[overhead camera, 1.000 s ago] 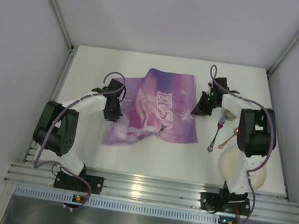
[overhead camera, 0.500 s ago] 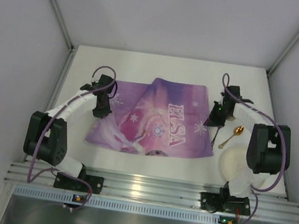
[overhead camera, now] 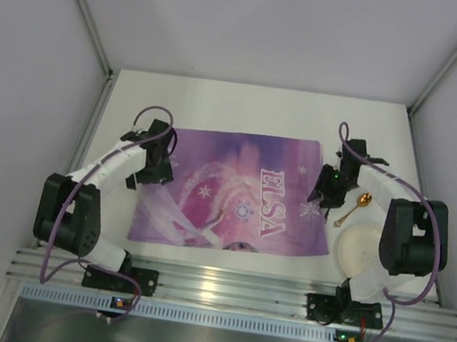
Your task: Set the dinner table for one person
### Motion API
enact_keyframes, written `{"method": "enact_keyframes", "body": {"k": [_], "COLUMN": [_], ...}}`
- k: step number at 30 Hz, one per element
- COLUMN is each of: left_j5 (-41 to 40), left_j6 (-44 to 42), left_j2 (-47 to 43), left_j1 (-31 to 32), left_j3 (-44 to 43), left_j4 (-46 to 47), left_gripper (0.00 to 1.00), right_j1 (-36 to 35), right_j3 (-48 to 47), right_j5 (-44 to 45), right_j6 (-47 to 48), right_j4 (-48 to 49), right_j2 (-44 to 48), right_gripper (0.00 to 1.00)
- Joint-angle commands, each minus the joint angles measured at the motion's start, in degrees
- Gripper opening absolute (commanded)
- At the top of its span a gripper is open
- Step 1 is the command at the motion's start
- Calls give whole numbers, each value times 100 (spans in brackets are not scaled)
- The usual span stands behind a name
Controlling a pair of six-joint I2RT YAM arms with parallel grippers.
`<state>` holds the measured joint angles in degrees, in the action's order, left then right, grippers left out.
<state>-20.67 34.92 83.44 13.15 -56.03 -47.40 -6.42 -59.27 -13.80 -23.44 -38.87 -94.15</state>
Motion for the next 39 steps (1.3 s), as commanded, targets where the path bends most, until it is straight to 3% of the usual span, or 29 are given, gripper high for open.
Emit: {"method": "enact_keyframes", "body": {"k": [1, 4, 11, 14, 15, 17, 18, 21, 30, 39], "left_j5": [-140, -25, 458, 660, 730, 853, 871, 941, 1108, 1047], "left_j6": [-230, -476, -679, -705, -706, -776, -811, -855, -943, -1224], "left_j2": [399, 935, 2176, 2563, 2737, 2940, 3098, 3336, 3996, 4847], "left_j1": [-14, -23, -49, -66, -67, -75, -75, -93, -304, -638], "left_j3": [-601, -1163, -2394, -2632, -2745, -2878, -3018, -3246, -3774, -5013], "left_j4": [195, 380, 529, 644, 679, 697, 688, 705, 732, 329], "left_gripper": [86, 87, 82, 78, 77, 75, 73, 71, 70, 70], "right_j1": [-140, -211, -290, -290, -281, -290, -299, -334, -352, -334], "right_j3": [-304, -480, -1244, -1701, -1842, -2167, -2255, -2677, -3811, -5954], "right_j5": [-281, -237, -358, -859, -983, -1386, -1475, -1582, -1555, -1485], "right_j6": [156, 138, 68, 147, 129, 59, -45, -117, -275, -46], "right_j4": [-41, -199, -244, -33, -33, 142, 282, 354, 275, -524], "right_j2": [-24, 63, 266, -102, -252, -744, -911, -1649, -3214, -4559], "right_gripper": [55, 71, 75, 66, 52, 37, 24, 2, 0, 0]}}
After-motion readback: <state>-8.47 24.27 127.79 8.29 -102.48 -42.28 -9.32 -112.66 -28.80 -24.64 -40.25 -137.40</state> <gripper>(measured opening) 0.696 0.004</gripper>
